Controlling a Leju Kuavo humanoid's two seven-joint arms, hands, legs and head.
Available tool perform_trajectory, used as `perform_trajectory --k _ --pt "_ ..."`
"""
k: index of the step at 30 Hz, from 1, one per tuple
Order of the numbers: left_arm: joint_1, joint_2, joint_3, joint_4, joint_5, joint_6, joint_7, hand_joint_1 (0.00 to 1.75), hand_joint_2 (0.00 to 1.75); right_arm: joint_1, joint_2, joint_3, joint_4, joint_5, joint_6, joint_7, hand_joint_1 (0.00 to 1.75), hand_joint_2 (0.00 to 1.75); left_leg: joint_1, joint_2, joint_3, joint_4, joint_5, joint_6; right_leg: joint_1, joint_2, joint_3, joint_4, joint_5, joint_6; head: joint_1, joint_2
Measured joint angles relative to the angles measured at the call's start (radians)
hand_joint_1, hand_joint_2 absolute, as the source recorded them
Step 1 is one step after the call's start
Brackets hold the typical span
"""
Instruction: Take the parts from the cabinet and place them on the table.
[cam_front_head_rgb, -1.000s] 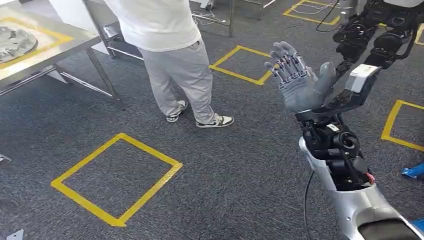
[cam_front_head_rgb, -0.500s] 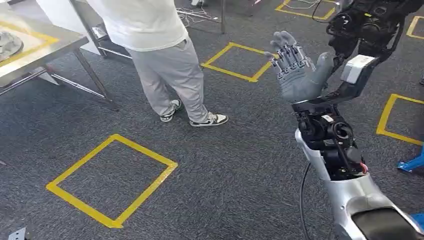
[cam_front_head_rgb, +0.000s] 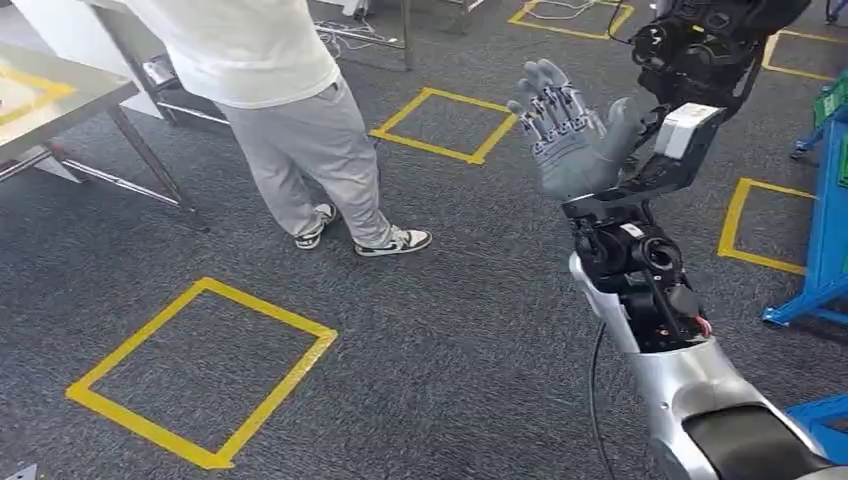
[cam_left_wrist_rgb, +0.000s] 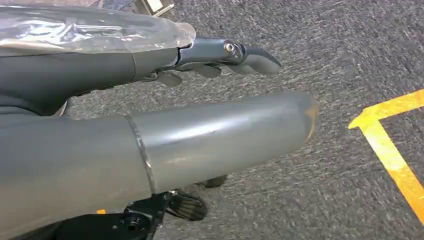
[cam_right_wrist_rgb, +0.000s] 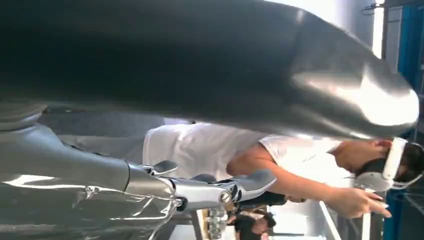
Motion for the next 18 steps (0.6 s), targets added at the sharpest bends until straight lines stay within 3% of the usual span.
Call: perform_trajectory --k 1,6,9,10,11,12,13,14,16,17,18 --pt "0.000 0.001 0.000 0.000 0.001 0.000 0.000 0.00 0.00 -0.002 0.000 0.000 0.000 0.001 0.001 0.000 0.00 0.00 -0.002 0.002 0.004 -0.002 0.000 0.001 0.002 -0.015 -0.013 0.024 -0.020 0.005 0.004 0.000" --pt "0.000 0.001 0.000 0.000 0.001 0.000 -0.001 0.00 0.00 -0.003 0.000 0.000 0.000 0.001 0.001 0.000 0.00 0.00 -0.002 0.002 0.004 -0.002 0.000 0.002 0.002 -0.017 -0.015 0.034 -0.026 0.006 0.005 0.000" --pt "0.002 0.001 0.000 0.000 0.002 0.000 -0.001 0.00 0.00 -0.006 0.000 0.001 0.003 0.002 0.002 0.000 0.00 0.00 -0.002 0.007 0.005 -0.001 -0.002 0.009 -0.003 -0.029 -0.083 0.188 -0.105 0.014 0.015 0.000" --pt "0.011 0.000 0.003 0.000 0.002 -0.001 -0.001 0.00 0.00 0.000 0.000 0.002 0.014 0.002 0.003 0.000 0.00 0.00 -0.002 0.018 0.007 0.000 -0.005 0.009 -0.011 -0.035 -0.131 0.284 -0.103 0.024 0.019 0.000" --pt "0.012 -0.001 0.004 0.000 0.002 -0.003 -0.001 0.00 0.00 -0.002 0.000 0.002 0.014 0.002 0.005 0.001 0.00 0.00 -0.001 0.022 0.013 0.005 -0.012 0.002 -0.014 -0.049 -0.038 0.094 -0.006 0.023 0.022 0.000" --pt "0.012 0.000 0.004 0.000 0.002 -0.005 -0.001 0.00 0.00 -0.003 0.000 0.002 0.015 0.002 0.007 0.000 0.00 0.00 -0.004 0.023 0.013 0.007 -0.015 -0.003 -0.014 -0.069 -0.008 0.023 0.004 0.021 0.024 0.000" --pt "0.011 0.000 0.004 0.000 0.002 -0.006 -0.001 0.00 0.00 -0.006 0.000 0.003 0.016 0.002 0.007 0.002 0.00 0.00 -0.010 0.025 0.007 0.015 -0.018 -0.008 -0.004 -0.070 0.006 0.000 -0.007 0.016 0.024 0.000" --pt "0.013 0.002 0.005 0.000 0.001 -0.007 -0.001 0.00 0.00 -0.004 0.001 0.003 0.017 0.002 0.008 0.002 0.00 0.00 -0.010 0.028 0.004 0.011 -0.013 -0.014 -0.007 -0.065 0.008 0.007 -0.005 0.004 0.018 0.000" --pt "0.016 0.003 0.006 0.000 0.000 -0.009 0.000 0.00 0.00 0.000 0.001 0.003 0.019 0.002 0.010 0.002 0.00 0.00 -0.009 0.037 0.005 0.009 -0.010 -0.021 -0.002 -0.055 0.003 0.007 -0.002 -0.007 0.016 0.000" --pt "0.016 0.003 0.007 0.000 -0.001 -0.011 0.000 0.00 0.00 0.000 0.001 0.003 0.018 0.001 0.014 0.002 0.00 0.00 -0.009 0.039 0.005 0.011 -0.016 -0.028 -0.007 -0.051 0.008 -0.002 0.004 -0.015 0.016 0.000" --pt "0.016 0.003 0.007 0.000 -0.002 -0.013 0.000 0.00 0.00 -0.001 0.001 0.003 0.018 -0.001 0.018 0.003 0.00 0.00 -0.005 0.028 -0.001 0.031 -0.034 -0.033 -0.009 -0.049 0.010 -0.005 0.006 -0.020 0.011 0.000"
